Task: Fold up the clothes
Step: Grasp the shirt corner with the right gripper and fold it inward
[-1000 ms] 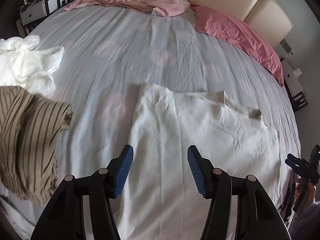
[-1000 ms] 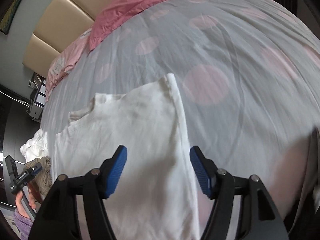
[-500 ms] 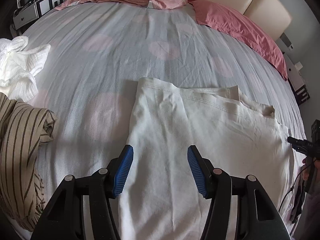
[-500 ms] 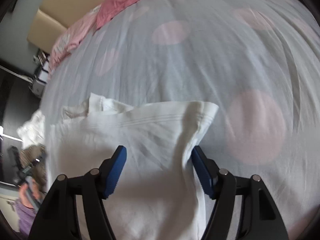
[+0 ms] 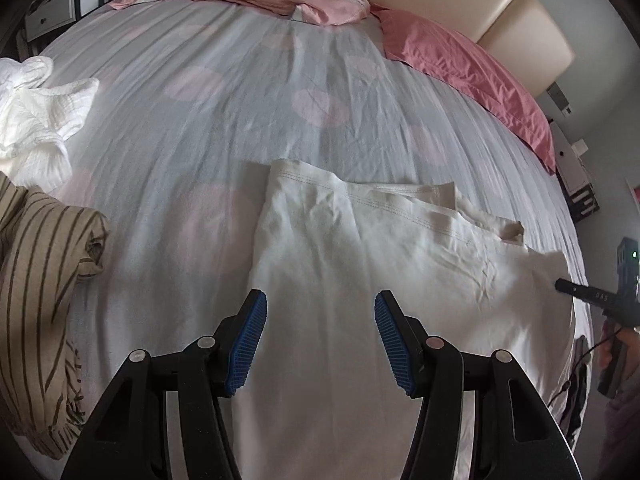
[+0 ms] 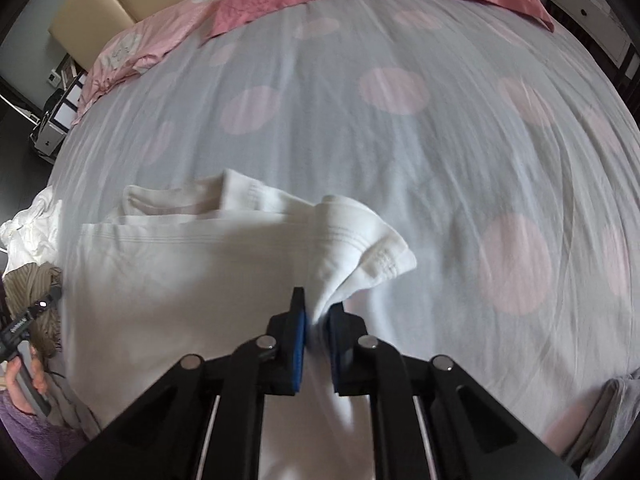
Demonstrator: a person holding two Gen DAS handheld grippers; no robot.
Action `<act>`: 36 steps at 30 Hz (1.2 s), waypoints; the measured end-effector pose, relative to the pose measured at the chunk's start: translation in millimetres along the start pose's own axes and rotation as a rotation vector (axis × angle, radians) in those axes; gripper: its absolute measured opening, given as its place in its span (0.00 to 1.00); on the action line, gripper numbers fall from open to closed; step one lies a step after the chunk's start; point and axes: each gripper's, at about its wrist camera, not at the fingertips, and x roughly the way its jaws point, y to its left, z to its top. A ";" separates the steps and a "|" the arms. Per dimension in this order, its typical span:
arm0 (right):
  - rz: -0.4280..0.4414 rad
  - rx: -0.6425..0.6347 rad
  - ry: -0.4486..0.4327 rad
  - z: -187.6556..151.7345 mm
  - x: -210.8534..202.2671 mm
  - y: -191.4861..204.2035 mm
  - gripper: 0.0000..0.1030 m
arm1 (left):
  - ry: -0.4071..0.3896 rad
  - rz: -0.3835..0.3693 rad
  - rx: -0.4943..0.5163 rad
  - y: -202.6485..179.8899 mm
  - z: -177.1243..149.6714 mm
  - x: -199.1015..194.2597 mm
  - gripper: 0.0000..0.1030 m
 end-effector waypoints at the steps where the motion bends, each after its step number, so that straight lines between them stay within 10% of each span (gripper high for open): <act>1: 0.008 0.002 0.003 1.9 -4.7 10.5 0.09 | 0.000 -0.002 0.008 -0.5 -0.4 -1.0 0.56; 16: 0.073 -0.056 0.017 20.6 -32.5 192.1 0.09 | -0.025 -0.001 0.000 23.0 -3.5 -12.6 0.56; 26: 0.172 -0.145 0.088 14.5 28.9 310.7 0.09 | -0.050 0.015 -0.058 50.9 -4.7 -16.7 0.56; 36: 0.186 -0.137 0.175 23.6 115.7 348.9 0.09 | -0.019 0.031 -0.067 62.7 -0.9 -1.5 0.56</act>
